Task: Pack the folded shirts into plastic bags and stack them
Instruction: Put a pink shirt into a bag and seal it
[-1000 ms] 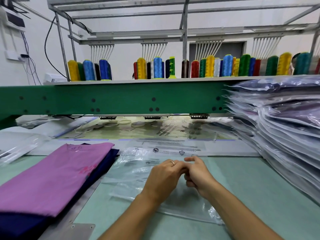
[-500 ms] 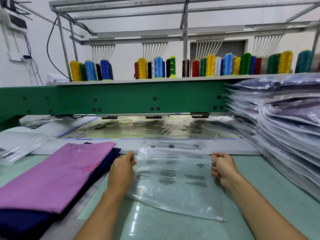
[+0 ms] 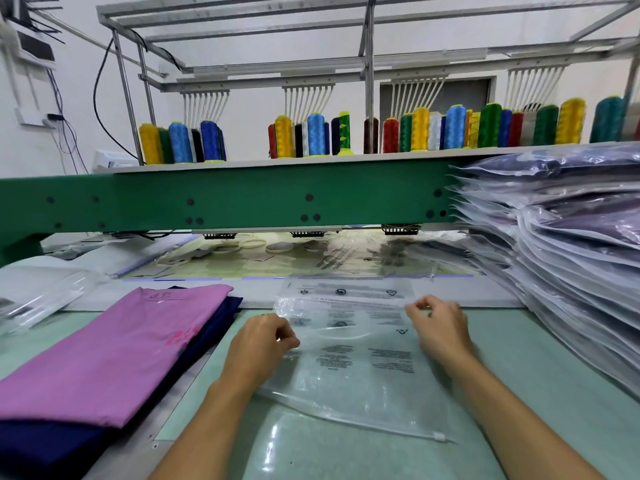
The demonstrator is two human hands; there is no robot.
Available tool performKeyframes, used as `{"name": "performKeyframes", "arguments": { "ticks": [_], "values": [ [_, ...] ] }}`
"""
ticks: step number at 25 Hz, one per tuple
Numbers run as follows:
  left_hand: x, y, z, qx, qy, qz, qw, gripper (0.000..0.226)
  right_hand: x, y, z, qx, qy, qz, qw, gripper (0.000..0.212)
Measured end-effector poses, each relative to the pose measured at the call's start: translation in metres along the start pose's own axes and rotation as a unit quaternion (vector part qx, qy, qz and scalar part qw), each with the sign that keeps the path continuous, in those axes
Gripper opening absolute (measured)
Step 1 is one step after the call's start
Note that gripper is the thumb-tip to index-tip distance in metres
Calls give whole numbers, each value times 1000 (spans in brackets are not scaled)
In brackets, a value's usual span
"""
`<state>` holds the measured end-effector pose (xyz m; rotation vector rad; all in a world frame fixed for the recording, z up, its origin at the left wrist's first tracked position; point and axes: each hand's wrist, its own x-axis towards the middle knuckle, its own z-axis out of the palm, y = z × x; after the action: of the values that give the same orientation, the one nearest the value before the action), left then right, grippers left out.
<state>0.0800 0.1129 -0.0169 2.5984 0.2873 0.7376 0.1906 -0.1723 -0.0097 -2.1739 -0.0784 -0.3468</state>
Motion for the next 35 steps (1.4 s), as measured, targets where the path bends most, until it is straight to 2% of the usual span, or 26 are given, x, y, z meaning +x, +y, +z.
{"name": "performKeyframes", "arguments": {
  "ticks": [1, 2, 4, 6, 9, 11, 12, 15, 19, 24, 27, 29, 30, 32, 33, 35],
  "values": [
    [0, 0, 0, -16, 1, -7, 1000, 21, -4, -4, 1, -71, 22, -73, 995, 16],
    [-1, 1, 0, -28, 5, -9, 1000, 26, -9, -8, 2, -92, 16, -151, 984, 20],
    [-3, 6, 1, -40, 25, -1, 999, 35, -15, -14, 8, -83, -57, -260, 960, 27],
    [-3, 10, 2, -48, 47, 20, 998, 34, -23, -18, 15, -88, -111, -308, 941, 26],
    [-4, 13, 1, -51, 65, 39, 996, 15, -23, -19, 19, -126, -88, -346, 926, 22],
    [-4, 13, 1, -76, 68, 38, 994, 2, -22, -17, 20, -128, -78, -357, 922, 16],
    [-4, 14, 1, -87, 67, 35, 993, 6, -22, -16, 19, -121, -85, -356, 923, 8],
    [-3, 13, 2, -83, 62, 50, 993, 18, -21, -14, 21, -132, -107, -358, 918, 18],
    [-1, 10, 4, -32, 39, 64, 997, 25, -22, -16, 20, -152, -99, -353, 918, 18],
    [-2, 10, 4, 32, -44, 43, 998, 32, -20, -16, 20, -194, -99, -358, 908, 49],
    [-4, 12, 5, 67, -43, 45, 996, 24, -19, -14, 23, -259, -126, -362, 887, 50],
    [-4, 12, 5, 93, -50, 28, 994, 33, -18, -11, 22, -290, -124, -346, 884, 59],
    [-4, 11, 5, 99, -53, 20, 993, 36, -18, -10, 21, -293, -107, -338, 888, 68],
    [-5, 11, 2, 102, -17, 28, 994, 20, -18, -10, 18, -277, -50, -335, 899, 81],
    [-5, 12, -1, 94, 10, 38, 995, 7, -19, -12, 16, -258, -15, -337, 905, 81],
    [-5, 15, -4, 79, 79, 56, 992, 23, -21, -19, 12, -215, 65, -340, 913, 63]
  ]
}}
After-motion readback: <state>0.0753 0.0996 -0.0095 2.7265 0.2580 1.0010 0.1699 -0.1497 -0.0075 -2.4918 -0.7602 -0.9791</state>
